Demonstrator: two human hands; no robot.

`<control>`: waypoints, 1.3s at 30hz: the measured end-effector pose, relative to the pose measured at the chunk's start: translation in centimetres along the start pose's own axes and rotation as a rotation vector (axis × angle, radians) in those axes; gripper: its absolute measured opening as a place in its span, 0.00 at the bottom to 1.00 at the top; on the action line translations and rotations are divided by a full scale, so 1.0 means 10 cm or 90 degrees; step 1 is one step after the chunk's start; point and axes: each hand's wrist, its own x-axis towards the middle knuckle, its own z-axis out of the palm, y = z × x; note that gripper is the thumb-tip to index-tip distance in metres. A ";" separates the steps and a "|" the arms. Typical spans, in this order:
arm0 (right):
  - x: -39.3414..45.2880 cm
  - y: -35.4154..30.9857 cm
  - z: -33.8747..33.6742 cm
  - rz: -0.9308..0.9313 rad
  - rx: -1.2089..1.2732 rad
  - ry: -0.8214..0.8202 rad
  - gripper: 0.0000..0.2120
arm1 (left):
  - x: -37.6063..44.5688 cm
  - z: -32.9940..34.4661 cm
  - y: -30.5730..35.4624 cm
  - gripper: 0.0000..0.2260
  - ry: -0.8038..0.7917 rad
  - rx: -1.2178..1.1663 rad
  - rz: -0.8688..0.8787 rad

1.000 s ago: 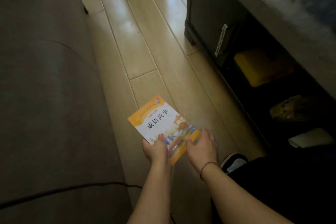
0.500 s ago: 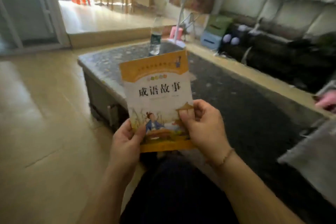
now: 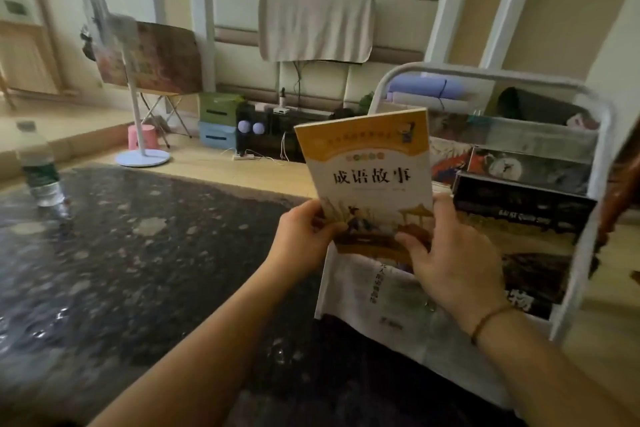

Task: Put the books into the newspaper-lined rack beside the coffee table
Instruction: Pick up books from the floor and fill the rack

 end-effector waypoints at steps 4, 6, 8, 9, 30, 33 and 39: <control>0.13 0.26 0.12 -0.010 -0.024 0.053 0.25 | 0.45 0.23 0.09 0.08 -0.010 0.143 0.069; 0.16 0.32 0.18 -0.018 -0.050 0.052 0.23 | 0.56 0.29 0.03 0.08 -0.014 0.183 0.083; 0.19 0.38 0.24 -0.021 -0.084 0.051 0.22 | 0.60 0.32 -0.06 0.08 -0.017 0.195 0.082; 0.19 0.40 0.29 -0.035 -0.091 0.065 0.23 | 0.59 0.33 -0.11 0.08 -0.010 0.202 0.089; 0.16 0.55 0.67 -0.170 -0.024 0.138 0.19 | 0.46 0.47 -0.45 0.37 0.082 0.175 0.111; 0.14 0.57 0.69 -0.182 -0.015 0.148 0.18 | 0.44 0.47 -0.46 0.40 0.045 0.135 0.066; 0.09 0.65 0.77 -0.147 -0.021 0.161 0.19 | 0.51 0.46 -0.44 0.43 -0.051 0.213 0.072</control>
